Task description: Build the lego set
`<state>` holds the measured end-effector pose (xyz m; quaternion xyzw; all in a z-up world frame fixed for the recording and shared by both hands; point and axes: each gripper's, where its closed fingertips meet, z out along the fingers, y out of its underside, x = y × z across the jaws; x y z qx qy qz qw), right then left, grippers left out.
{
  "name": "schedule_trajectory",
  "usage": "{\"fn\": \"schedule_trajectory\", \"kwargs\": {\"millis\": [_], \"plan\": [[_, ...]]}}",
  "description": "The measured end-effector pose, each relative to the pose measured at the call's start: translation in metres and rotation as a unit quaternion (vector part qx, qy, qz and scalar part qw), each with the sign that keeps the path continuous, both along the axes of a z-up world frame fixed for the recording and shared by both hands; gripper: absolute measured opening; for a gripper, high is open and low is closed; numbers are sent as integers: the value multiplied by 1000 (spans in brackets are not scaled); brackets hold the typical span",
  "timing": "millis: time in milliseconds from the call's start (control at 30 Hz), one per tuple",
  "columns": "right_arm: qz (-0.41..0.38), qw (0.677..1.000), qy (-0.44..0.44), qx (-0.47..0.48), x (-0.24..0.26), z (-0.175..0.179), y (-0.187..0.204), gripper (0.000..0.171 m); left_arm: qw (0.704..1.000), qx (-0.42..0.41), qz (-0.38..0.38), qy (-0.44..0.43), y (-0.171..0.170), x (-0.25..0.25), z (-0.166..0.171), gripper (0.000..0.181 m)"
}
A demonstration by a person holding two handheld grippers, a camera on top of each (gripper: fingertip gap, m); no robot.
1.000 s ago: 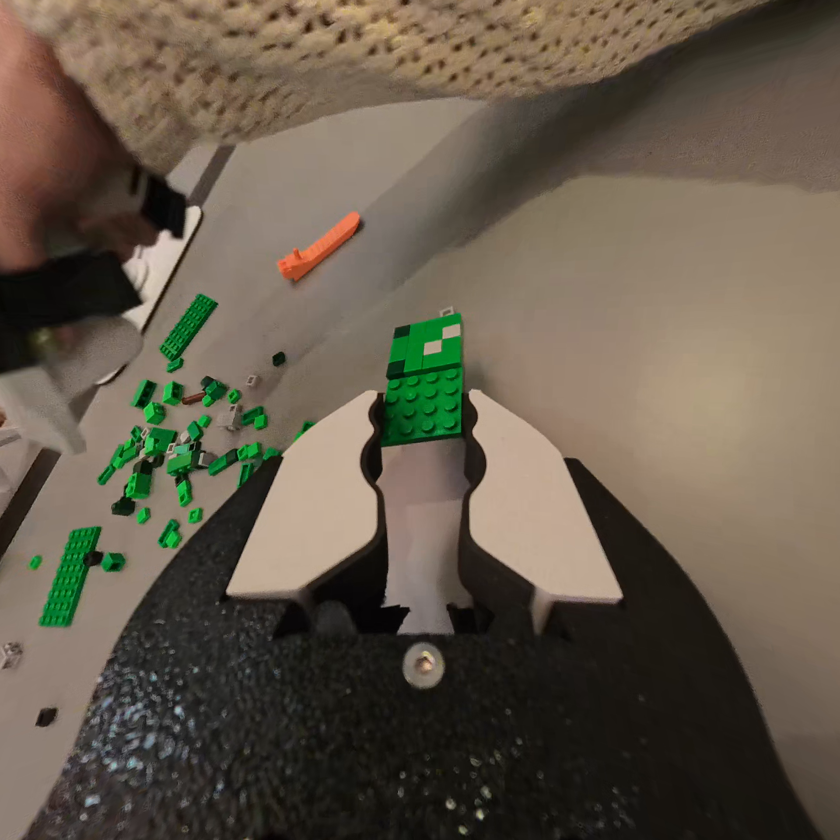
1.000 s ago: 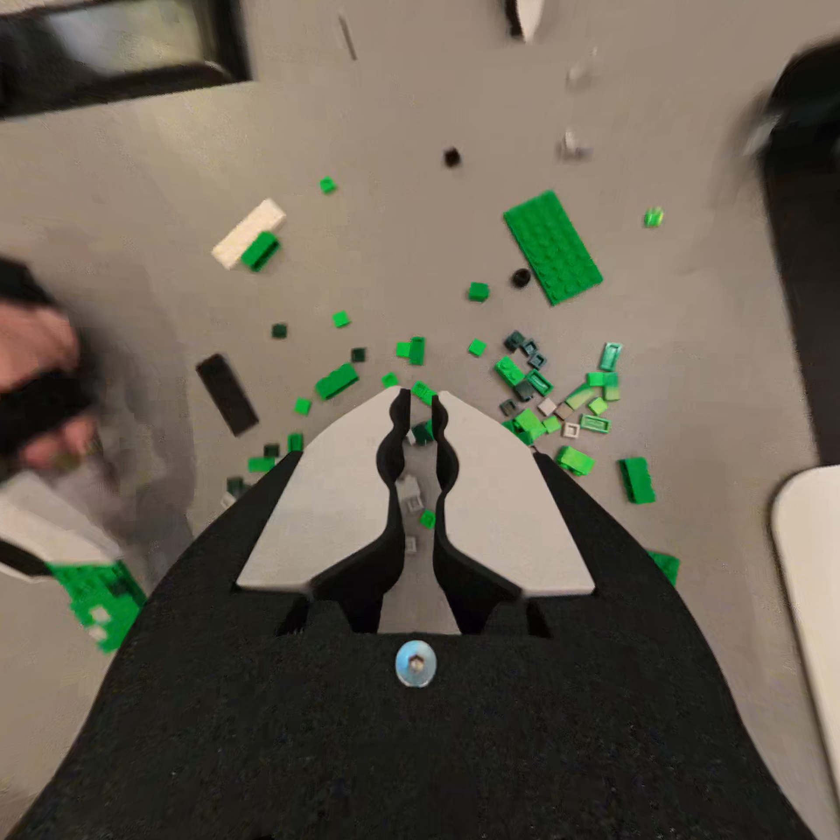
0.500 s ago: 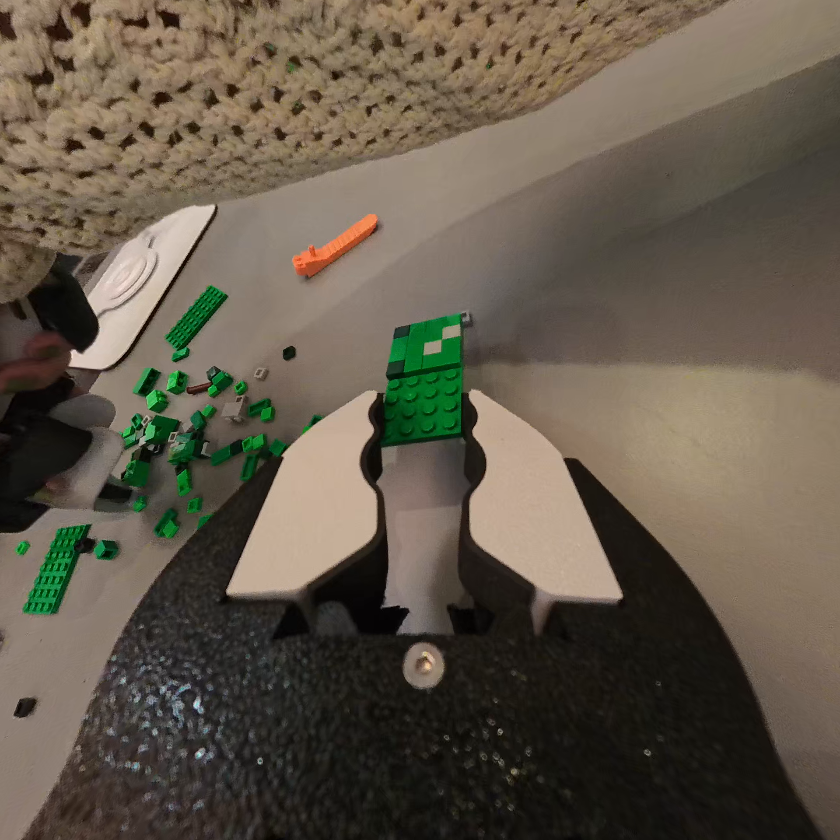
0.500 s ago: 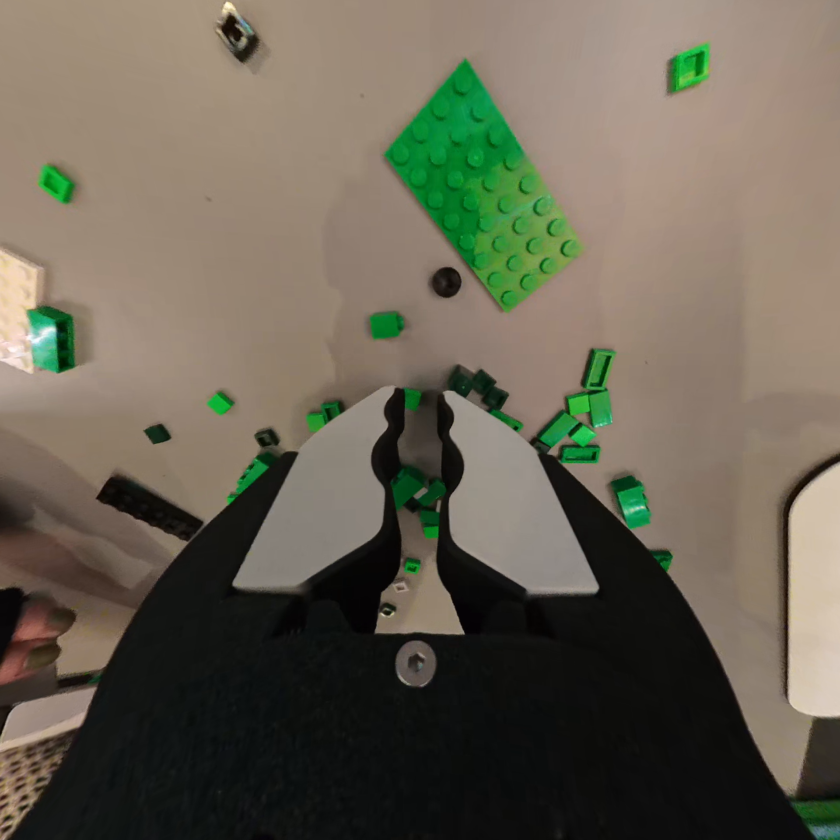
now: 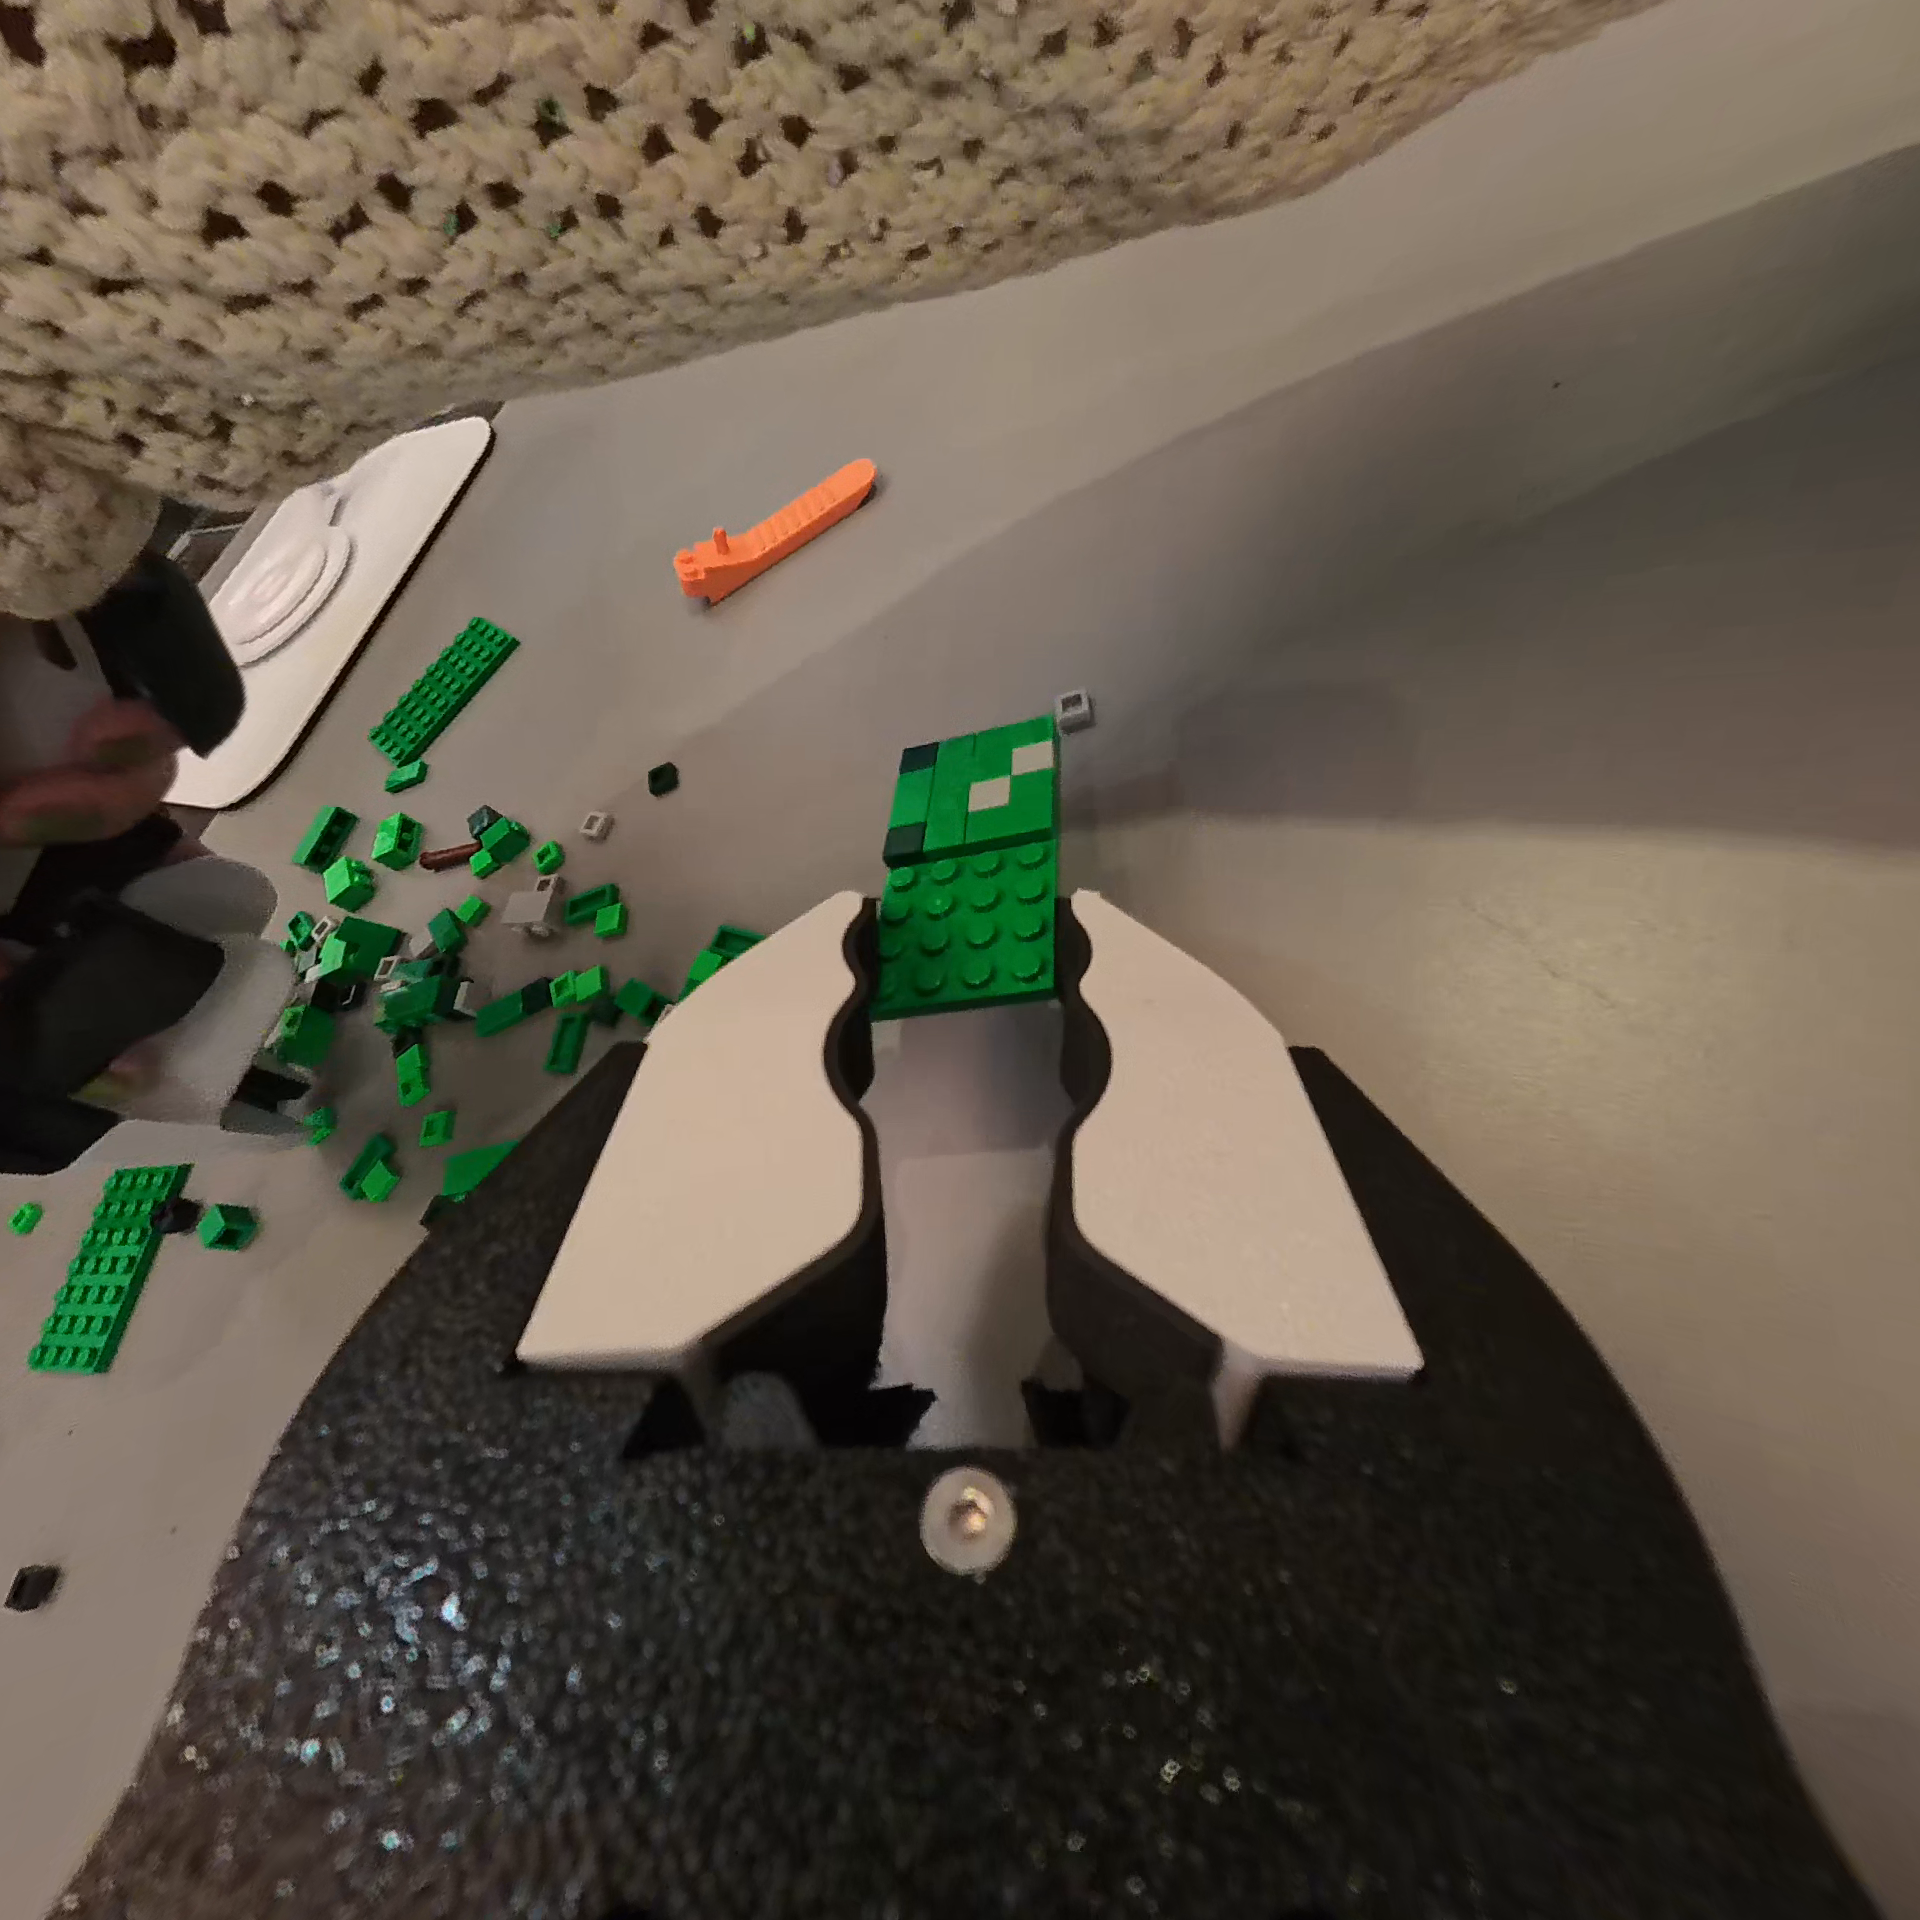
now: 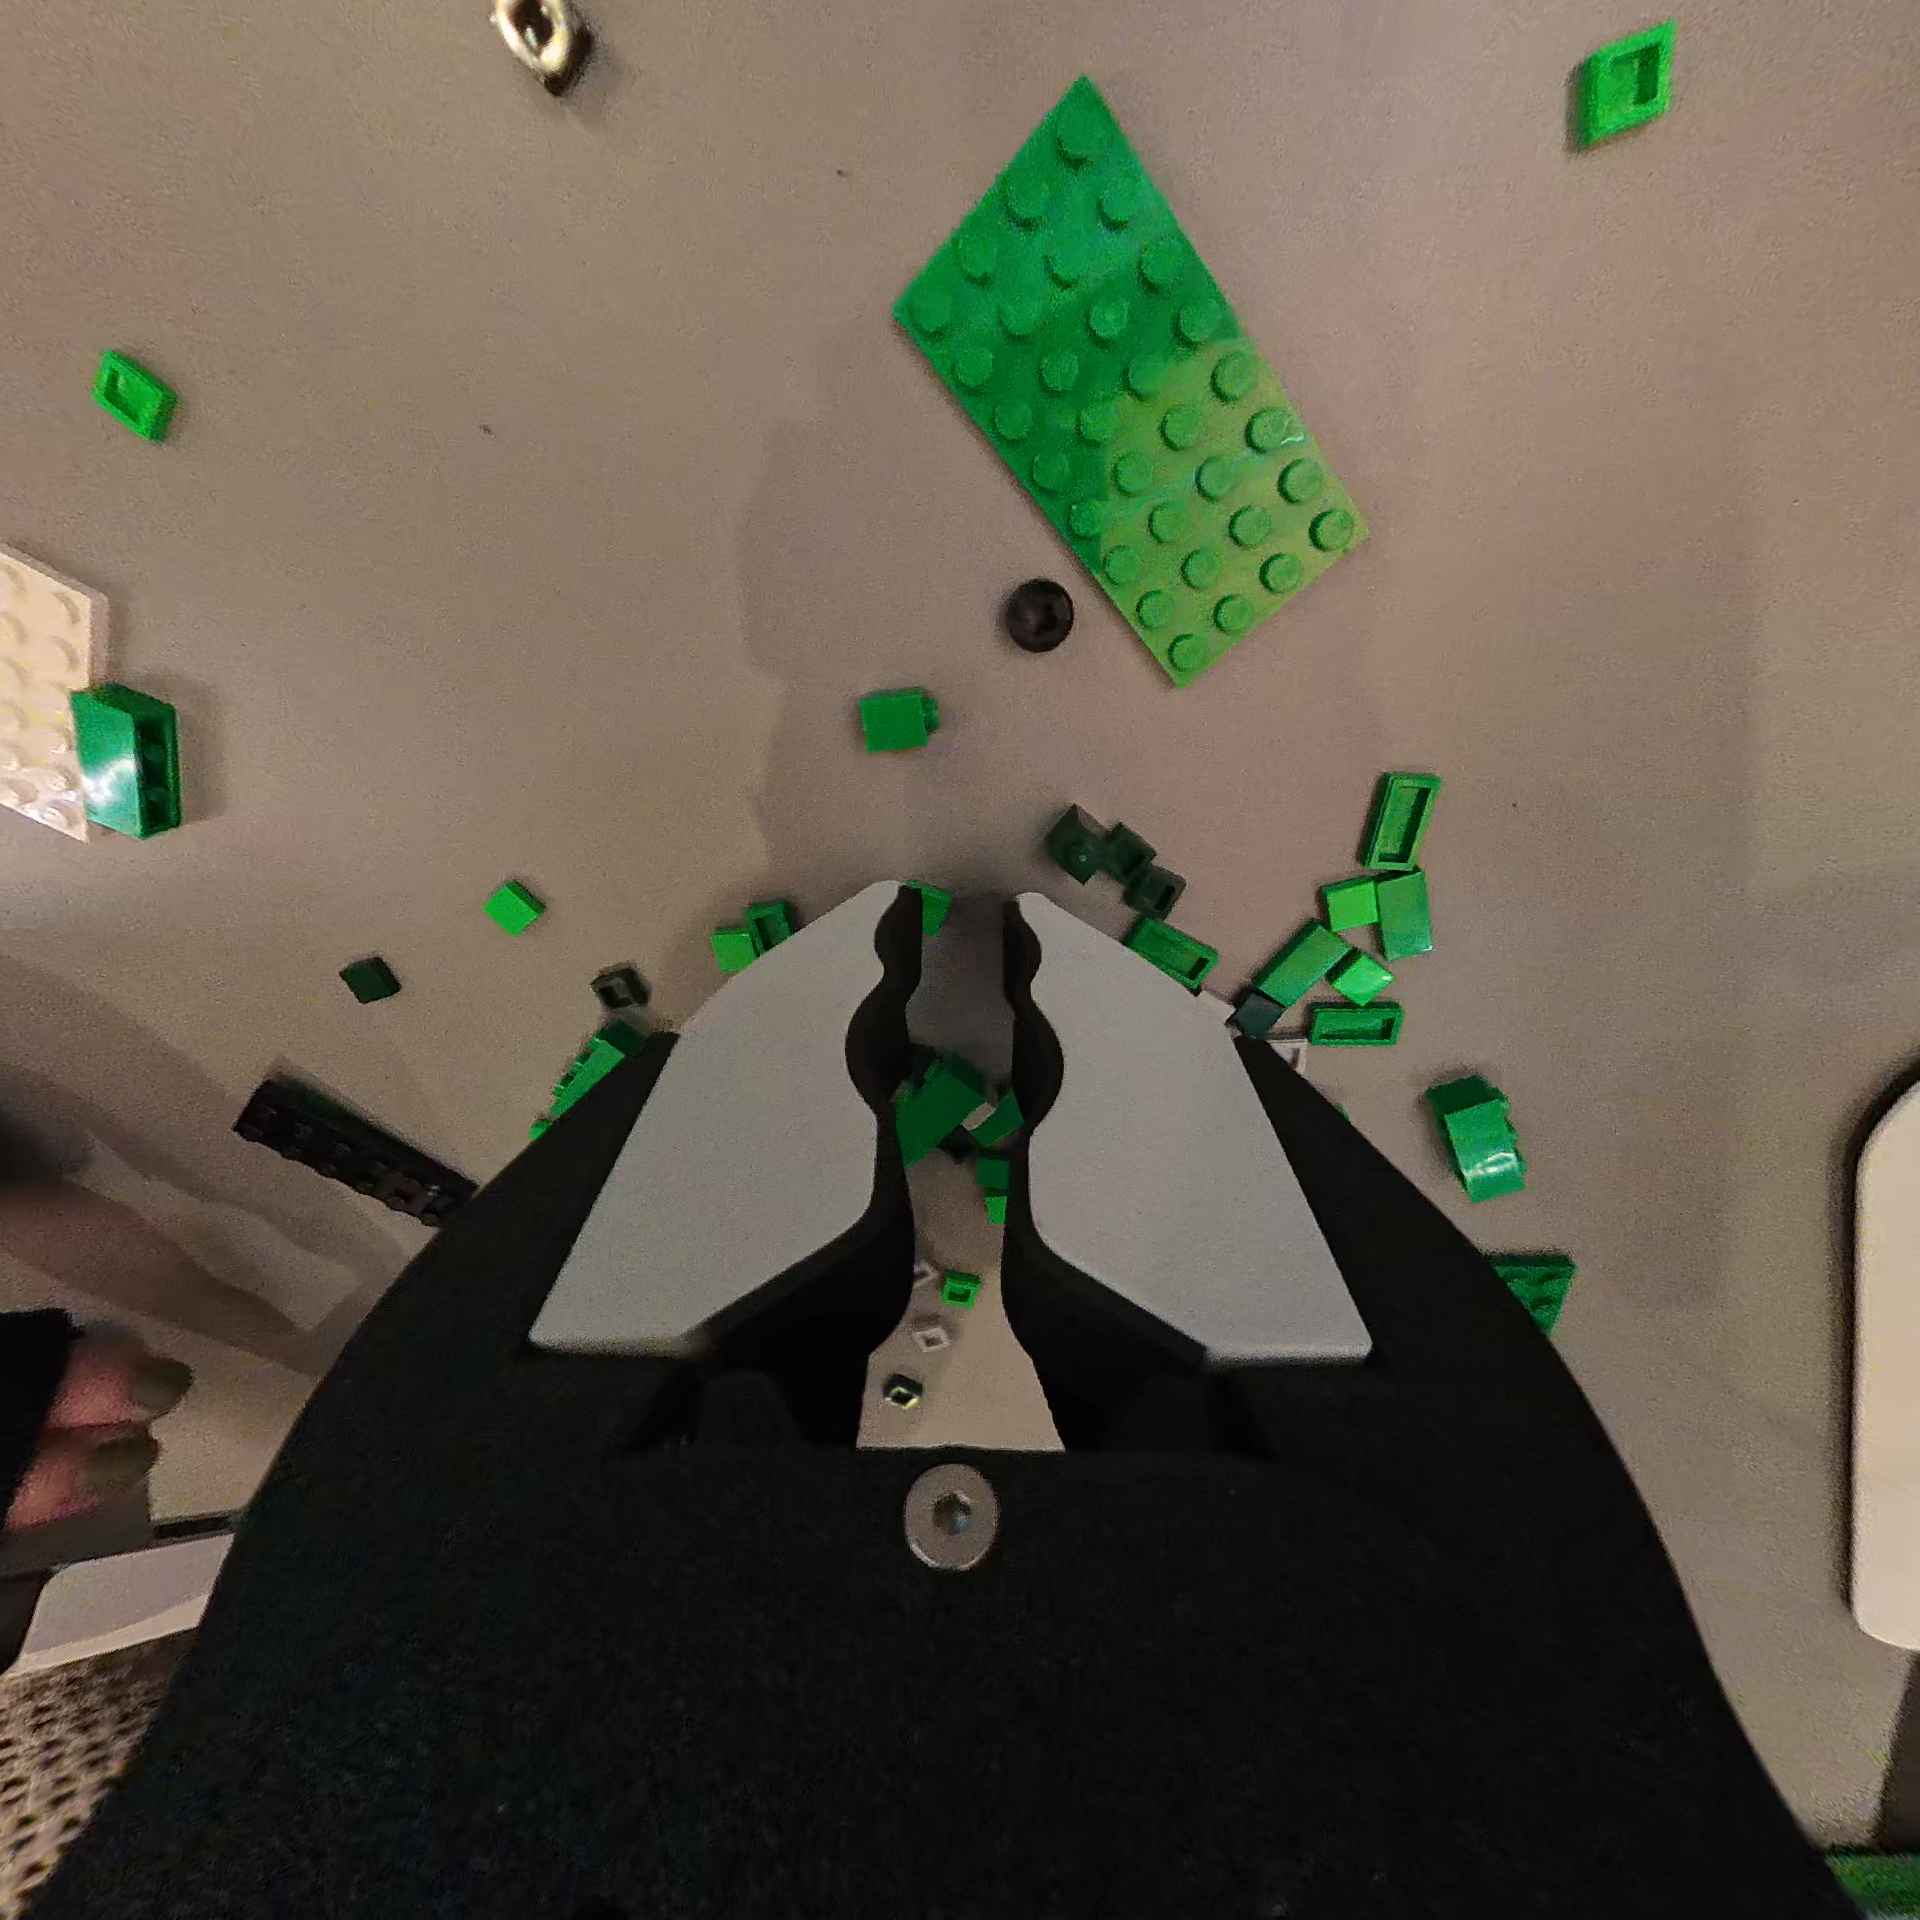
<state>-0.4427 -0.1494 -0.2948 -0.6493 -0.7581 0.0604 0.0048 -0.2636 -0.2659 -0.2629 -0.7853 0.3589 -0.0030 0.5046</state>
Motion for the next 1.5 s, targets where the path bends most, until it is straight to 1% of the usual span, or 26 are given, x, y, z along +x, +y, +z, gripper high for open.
{"fn": "schedule_trajectory", "kwargs": {"millis": [133,267,367,433,600,667,733,800,867,933,967,1000,1067,1167,1233,1500], "plan": [[-17,1000,-9,-20,2,0,-4,16,1000,-2,1,-2,0,-1,0,32],[-11,1000,-10,-22,2,0,-8,16,1000,-5,-1,-2,0,0,-1,32],[-9,1000,-9,-4,1,-1,-6,15,1000,-8,-2,-1,0,1,-3,32],[-6,1000,-14,12,1,-2,-4,8,1000,-9,-1,-1,0,0,-3,32],[11,999,-6,33,2,-2,-3,7,1000,-11,1,-6,0,-1,-3,32],[33,999,16,27,7,4,-7,7,1000,-12,4,-12,1,-2,-3,32],[70,996,62,-17,21,18,-26,7,1000,-18,4,-26,1,-3,-3,32],[114,984,113,-72,48,35,-50,7,999,-23,4,-41,1,-3,-2,32],[158,970,152,-106,85,48,-67,7,998,-27,4,-52,1,-2,-1,32],[210,955,174,-120,125,53,-79,7,998,-31,2,-60,0,-1,-1,32],[248,942,189,-128,142,54,-88,7,998,-33,-2,-62,0,1,-1,31],[287,926,207,-135,157,56,-97,7,998,-33,-6,-62,0,2,-1,31],[321,910,232,-128,173,56,-110,7,998,-29,-15,-56,-1,6,-1,32],[354,898,245,-90,180,53,-115,7,998,-14,-30,-44,-1,11,1,32],[364,897,241,-67,181,50,-114,7,999,-1,-38,-37,-2,13,4,32],[374,897,231,-51,182,47,-119,7,999,17,-35,-31,-2,12,9,32]]}}
